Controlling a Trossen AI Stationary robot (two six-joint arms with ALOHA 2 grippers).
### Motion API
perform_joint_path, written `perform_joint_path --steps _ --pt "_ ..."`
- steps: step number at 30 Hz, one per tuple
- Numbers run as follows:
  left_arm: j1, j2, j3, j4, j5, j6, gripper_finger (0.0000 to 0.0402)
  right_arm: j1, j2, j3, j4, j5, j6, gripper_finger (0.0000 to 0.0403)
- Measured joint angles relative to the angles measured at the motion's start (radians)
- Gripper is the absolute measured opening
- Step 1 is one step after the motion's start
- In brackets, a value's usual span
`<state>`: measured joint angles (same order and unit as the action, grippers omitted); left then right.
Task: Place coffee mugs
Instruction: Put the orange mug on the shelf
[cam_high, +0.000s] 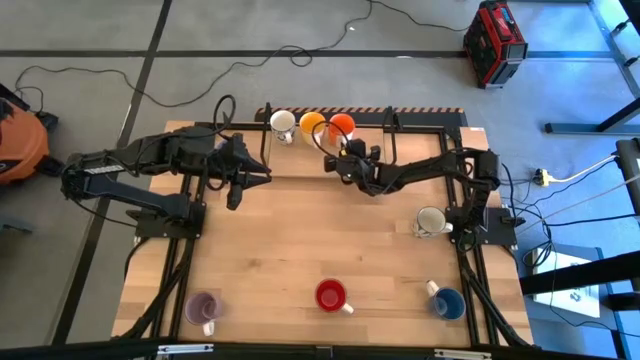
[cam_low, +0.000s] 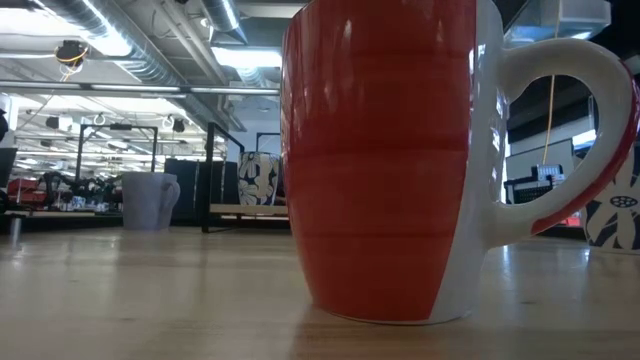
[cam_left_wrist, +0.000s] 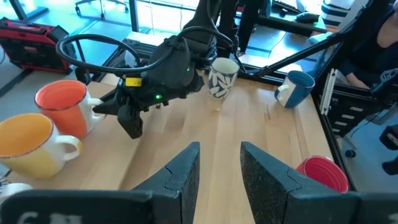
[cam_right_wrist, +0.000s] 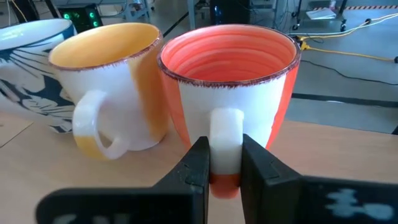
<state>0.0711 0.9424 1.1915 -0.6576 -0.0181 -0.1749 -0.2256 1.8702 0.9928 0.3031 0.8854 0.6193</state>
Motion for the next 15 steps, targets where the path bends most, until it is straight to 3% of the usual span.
perform_joint_path --steps 8,15 --pt "0.000 0.000 0.000 0.002 0.000 -0.001 0.0110 0.002 0.010 0.000 0.053 -0.033 -0.053 0.0035" --pt "0.000 0.000 0.000 0.002 0.000 -0.001 0.0110 -0.006 0.010 -0.001 0.052 -0.041 -0.051 0.0069"
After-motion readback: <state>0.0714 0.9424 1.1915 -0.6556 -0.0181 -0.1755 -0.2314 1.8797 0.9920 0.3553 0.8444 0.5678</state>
